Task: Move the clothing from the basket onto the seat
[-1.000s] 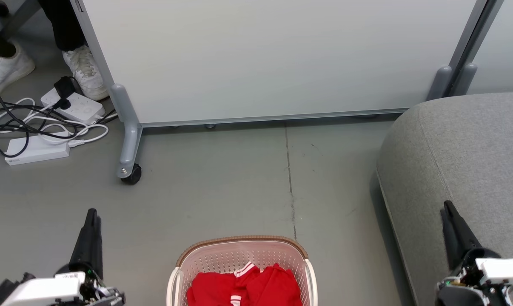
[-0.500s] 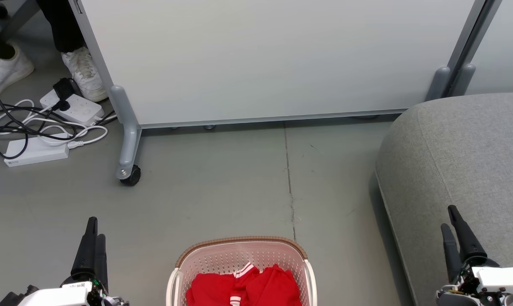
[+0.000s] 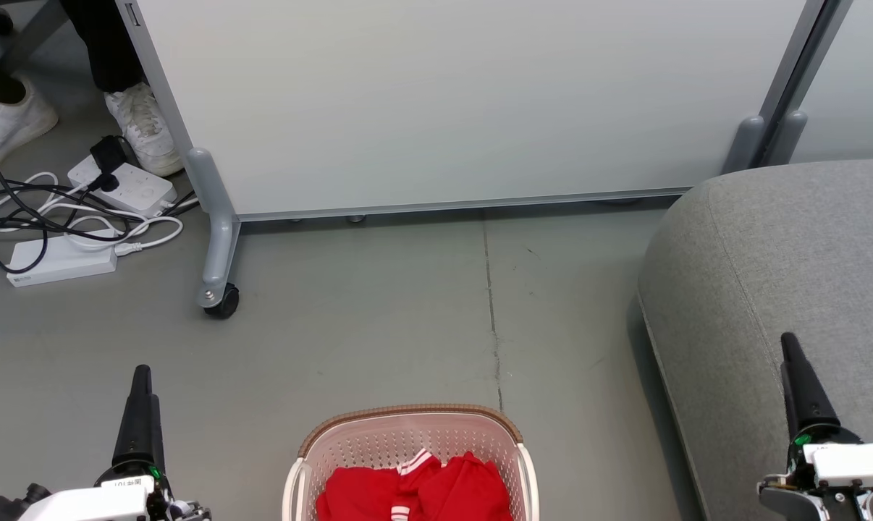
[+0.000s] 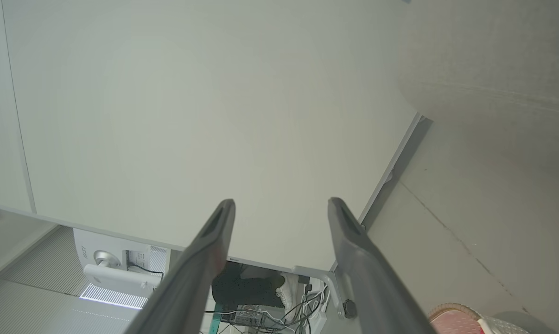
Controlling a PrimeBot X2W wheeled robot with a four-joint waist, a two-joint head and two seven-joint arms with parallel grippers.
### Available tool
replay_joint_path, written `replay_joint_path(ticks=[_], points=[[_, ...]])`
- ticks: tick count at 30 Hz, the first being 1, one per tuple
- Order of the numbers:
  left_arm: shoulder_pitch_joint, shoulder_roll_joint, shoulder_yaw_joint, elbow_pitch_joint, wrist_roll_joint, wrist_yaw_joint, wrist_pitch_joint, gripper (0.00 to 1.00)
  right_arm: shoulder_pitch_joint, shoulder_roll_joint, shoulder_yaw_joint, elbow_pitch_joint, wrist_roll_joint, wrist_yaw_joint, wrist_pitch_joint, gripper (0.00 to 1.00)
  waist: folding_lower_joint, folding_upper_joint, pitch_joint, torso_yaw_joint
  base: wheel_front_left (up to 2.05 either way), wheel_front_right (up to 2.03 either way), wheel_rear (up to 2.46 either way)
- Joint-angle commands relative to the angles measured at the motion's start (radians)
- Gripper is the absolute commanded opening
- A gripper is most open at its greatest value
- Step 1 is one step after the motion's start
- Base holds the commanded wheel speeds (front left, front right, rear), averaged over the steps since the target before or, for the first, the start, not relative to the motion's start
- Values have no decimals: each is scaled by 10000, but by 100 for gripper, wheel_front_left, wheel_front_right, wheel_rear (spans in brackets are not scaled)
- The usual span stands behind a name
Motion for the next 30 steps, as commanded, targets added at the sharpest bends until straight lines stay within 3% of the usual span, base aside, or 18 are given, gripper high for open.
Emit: replay_joint_path(ticks=[1,5,6,15,30], points=[[-346,115,101,-178,223,-88,-83,100,-271,-58,-121,-315,-445,26,-118,100,0,-1,-4,-2,0,0,0],[-394,119,143,-216,601,-96,-235,100,-343,-77,-127,-649,-1396,28,-251,100,0,-1,-17,-10,0,0,0],[-519,130,412,-866,2386,-116,-552,100,-482,-254,116,-1174,-3610,33,-517,100,0,-1,-19,-25,0,0,0],[-650,137,553,-1621,4220,-95,-842,100,-678,-346,169,-1583,-5687,39,-764,100,0,-1,9,-46,0,0,0],[-326,153,-1141,-2503,7867,1348,-1274,100,-751,-1016,1288,-1729,-8670,47,-1134,100,0,-1,-27,-137,0,0,0]])
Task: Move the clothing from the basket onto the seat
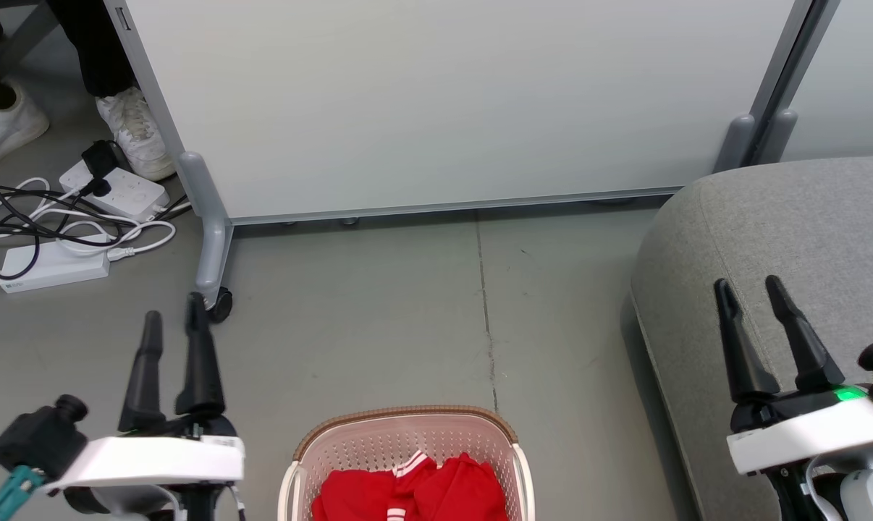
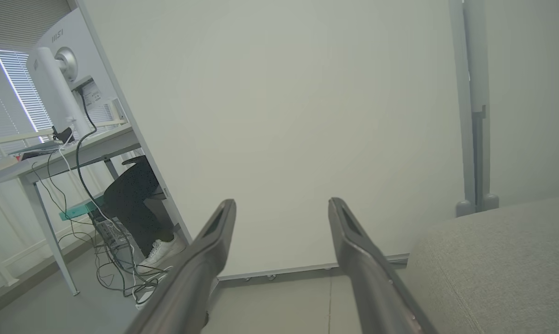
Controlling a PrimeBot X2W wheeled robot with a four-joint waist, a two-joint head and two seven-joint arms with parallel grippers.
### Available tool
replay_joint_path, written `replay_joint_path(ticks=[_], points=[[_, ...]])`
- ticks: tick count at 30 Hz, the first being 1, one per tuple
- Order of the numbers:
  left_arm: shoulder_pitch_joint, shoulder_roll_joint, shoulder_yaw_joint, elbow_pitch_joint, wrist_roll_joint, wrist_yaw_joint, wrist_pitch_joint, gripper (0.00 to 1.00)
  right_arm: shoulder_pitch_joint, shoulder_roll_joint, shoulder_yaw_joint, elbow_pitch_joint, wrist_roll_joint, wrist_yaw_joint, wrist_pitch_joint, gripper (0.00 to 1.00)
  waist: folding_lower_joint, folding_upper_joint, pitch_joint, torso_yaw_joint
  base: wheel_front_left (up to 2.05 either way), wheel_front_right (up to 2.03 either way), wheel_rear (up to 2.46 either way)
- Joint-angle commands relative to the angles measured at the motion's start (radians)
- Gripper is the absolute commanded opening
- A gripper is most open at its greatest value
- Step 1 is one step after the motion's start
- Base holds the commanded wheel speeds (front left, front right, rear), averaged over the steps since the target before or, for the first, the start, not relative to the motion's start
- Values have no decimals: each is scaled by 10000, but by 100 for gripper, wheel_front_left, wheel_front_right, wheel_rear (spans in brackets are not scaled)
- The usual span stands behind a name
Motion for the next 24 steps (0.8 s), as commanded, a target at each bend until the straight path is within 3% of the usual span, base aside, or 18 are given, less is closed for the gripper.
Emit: replay_joint_path(ticks=[1,6,16,21,24], points=[[-12,59,-248,-168,551,138,-100,100,-152,-244,197,-83,-428,42,-131,100,0,0,-12,-8,0,0,0],[99,65,-1002,-29,1605,527,-232,100,-159,-302,398,52,-918,44,-237,100,0,0,-65,-41,0,0,0],[263,70,-1766,421,3032,1514,-499,100,89,183,250,541,-2197,48,-465,100,0,0,-155,-48,0,0,0],[303,75,-1981,680,3313,1564,-589,100,274,534,-31,730,-2567,47,-541,100,0,0,-149,-49,0,0,0],[332,71,-2287,1257,3477,1154,-646,100,384,754,-205,970,-2567,48,-590,100,0,0,-139,-46,0,0,0]])
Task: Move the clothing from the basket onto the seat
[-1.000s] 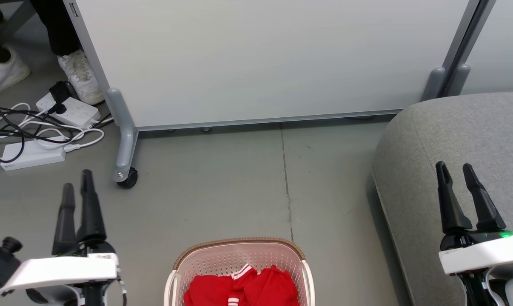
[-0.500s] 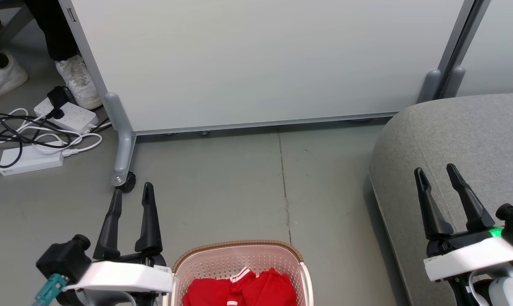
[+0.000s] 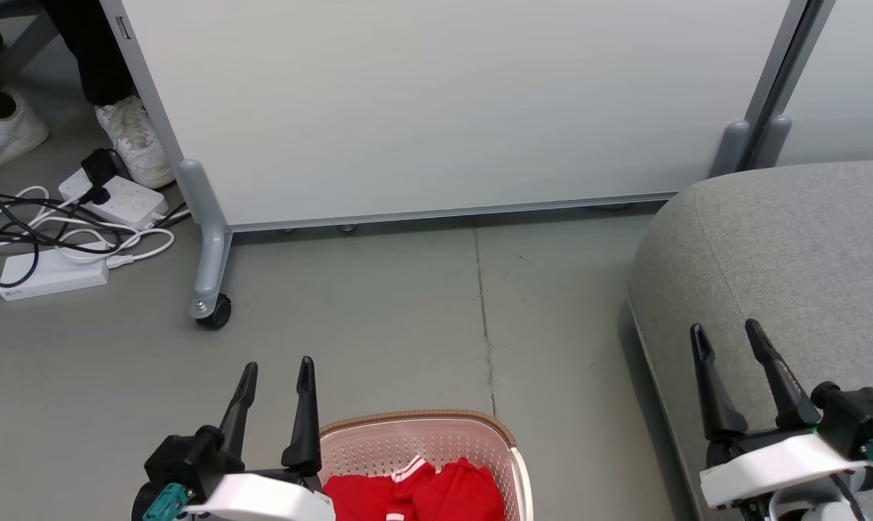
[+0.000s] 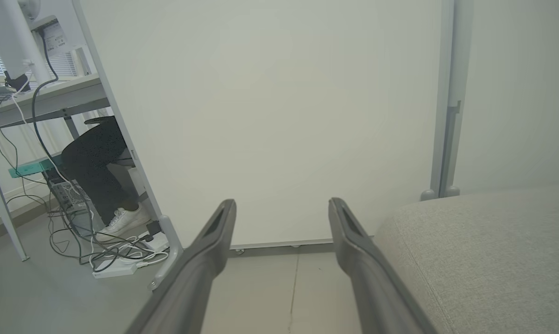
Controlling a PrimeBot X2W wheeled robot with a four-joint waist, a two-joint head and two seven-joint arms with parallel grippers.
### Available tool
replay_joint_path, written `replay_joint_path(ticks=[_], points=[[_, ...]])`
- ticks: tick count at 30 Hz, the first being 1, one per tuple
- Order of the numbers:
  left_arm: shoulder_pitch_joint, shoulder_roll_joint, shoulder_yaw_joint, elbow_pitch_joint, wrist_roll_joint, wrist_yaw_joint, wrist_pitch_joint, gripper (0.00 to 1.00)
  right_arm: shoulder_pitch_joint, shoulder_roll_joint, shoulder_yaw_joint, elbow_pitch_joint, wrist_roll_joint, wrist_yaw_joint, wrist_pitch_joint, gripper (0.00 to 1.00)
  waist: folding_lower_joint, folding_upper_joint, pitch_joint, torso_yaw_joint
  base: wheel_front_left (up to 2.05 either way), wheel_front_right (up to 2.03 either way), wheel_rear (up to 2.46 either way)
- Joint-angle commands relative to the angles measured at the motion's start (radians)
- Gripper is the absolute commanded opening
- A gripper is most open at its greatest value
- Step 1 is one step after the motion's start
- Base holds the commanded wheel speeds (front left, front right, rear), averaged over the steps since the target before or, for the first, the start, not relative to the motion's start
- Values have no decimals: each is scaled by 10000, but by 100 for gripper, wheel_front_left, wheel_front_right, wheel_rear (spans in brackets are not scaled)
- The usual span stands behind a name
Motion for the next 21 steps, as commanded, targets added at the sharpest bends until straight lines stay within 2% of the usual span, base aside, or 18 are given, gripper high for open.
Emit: replay_joint_path(ticks=[1,13,21], points=[[-42,55,-8,16,110,-20,-70,100,3,-15,-42,-16,-166,35,-89,100,0,0,6,-1,0,0,0],[-22,60,-217,797,599,-25,-324,100,100,223,200,845,-1117,40,-307,100,0,0,-48,-101,0,0,0],[29,65,-262,928,801,20,-463,100,-2,294,90,971,-1656,44,-422,100,0,0,-84,-134,0,0,0]])
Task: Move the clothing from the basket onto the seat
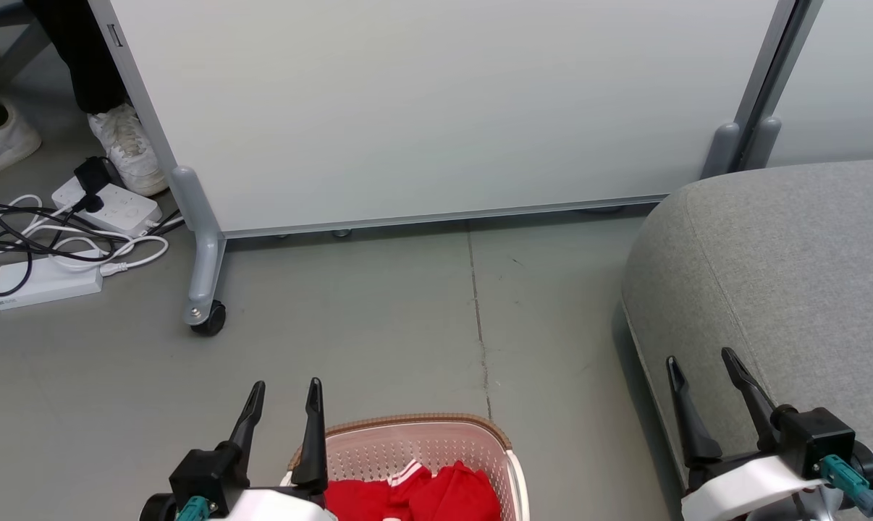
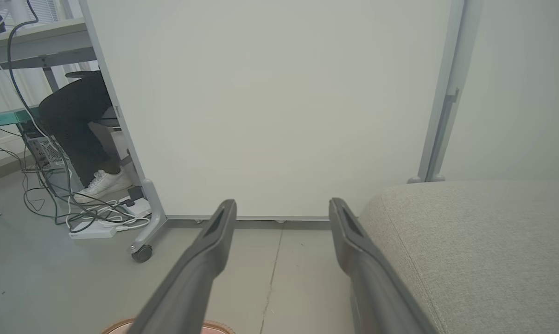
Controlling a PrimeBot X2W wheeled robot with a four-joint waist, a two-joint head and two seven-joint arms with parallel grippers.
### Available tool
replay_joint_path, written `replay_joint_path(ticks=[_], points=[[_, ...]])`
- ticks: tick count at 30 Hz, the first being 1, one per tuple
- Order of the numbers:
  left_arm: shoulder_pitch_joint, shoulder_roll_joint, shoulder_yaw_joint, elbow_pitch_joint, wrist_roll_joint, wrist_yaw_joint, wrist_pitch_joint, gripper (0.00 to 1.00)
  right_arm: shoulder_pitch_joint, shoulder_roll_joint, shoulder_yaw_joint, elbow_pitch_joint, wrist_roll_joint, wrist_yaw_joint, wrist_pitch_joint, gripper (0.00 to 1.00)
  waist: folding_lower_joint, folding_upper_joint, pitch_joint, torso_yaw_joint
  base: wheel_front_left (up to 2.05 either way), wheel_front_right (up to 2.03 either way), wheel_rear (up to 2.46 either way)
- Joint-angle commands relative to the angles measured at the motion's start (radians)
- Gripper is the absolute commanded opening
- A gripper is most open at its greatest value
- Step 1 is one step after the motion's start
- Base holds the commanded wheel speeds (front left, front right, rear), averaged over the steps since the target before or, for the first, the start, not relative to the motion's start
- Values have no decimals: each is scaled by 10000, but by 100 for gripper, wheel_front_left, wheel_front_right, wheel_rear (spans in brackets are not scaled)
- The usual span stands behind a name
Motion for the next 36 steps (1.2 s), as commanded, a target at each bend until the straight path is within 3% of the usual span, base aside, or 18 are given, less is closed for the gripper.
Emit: replay_joint_path(ticks=[1,15,36], points=[[26,47,-57,-7,259,43,-75,100,-99,8,-28,-31,-294,43,-103,100,0,-1,-3,11,0,0,0],[58,57,-259,63,845,42,-325,100,-78,60,65,-42,-1307,38,-304,100,0,-1,-45,47,0,0,0],[26,54,-146,203,639,-272,-315,100,-100,77,25,-8,-1127,38,-293,100,0,-1,-1,53,0,0,0]])
